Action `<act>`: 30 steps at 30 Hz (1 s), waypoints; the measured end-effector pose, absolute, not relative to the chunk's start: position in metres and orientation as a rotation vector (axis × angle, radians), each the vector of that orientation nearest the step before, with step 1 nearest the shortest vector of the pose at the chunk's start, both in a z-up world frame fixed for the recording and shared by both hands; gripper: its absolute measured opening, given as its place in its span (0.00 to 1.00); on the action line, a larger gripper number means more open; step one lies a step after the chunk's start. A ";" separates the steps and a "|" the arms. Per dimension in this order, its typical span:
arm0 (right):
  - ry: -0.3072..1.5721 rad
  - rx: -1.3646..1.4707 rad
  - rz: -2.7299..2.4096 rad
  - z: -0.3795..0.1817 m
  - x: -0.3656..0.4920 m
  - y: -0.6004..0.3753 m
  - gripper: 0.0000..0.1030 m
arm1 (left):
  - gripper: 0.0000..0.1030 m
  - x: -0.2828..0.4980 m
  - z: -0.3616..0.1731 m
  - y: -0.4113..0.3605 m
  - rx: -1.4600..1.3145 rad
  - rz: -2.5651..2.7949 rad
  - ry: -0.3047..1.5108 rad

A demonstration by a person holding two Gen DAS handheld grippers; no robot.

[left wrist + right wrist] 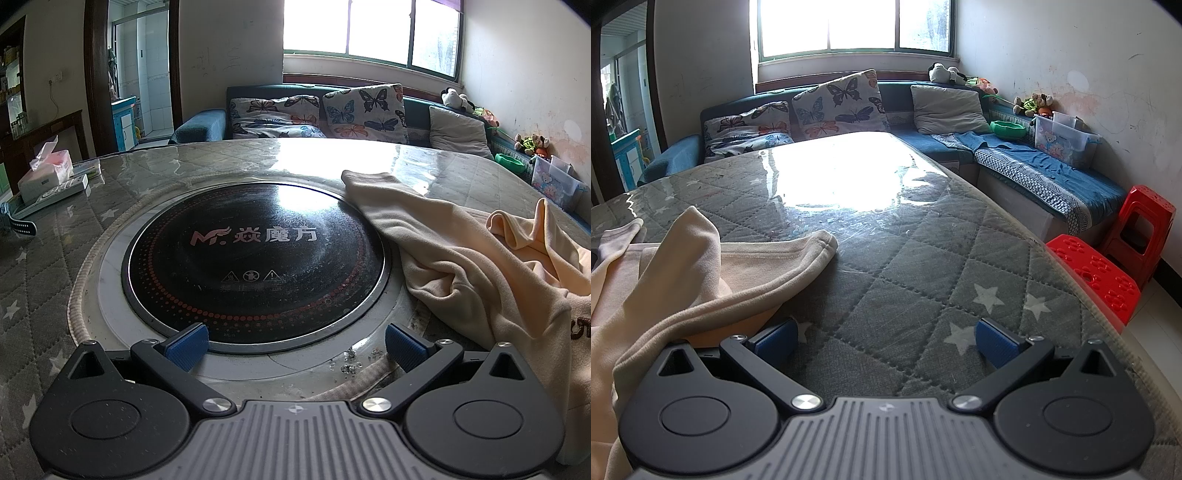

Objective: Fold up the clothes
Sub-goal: 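Move both grippers toward the crumpled cream sweatshirt on the table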

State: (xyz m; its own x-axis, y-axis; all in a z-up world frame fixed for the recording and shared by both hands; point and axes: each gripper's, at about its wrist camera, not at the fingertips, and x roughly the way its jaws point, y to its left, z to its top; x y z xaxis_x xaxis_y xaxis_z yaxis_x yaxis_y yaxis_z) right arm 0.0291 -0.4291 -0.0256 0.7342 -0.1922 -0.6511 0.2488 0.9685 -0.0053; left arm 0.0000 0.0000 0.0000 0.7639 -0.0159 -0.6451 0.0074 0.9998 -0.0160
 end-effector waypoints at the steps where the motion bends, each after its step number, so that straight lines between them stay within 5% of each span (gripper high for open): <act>1: 0.706 0.080 -0.244 -0.026 0.029 -0.429 1.00 | 1.00 0.000 0.000 0.000 -0.013 -0.013 0.701; 30: 0.675 0.050 -0.148 0.001 -0.029 -0.424 1.00 | 1.00 -0.025 0.015 -0.021 0.000 -0.048 0.696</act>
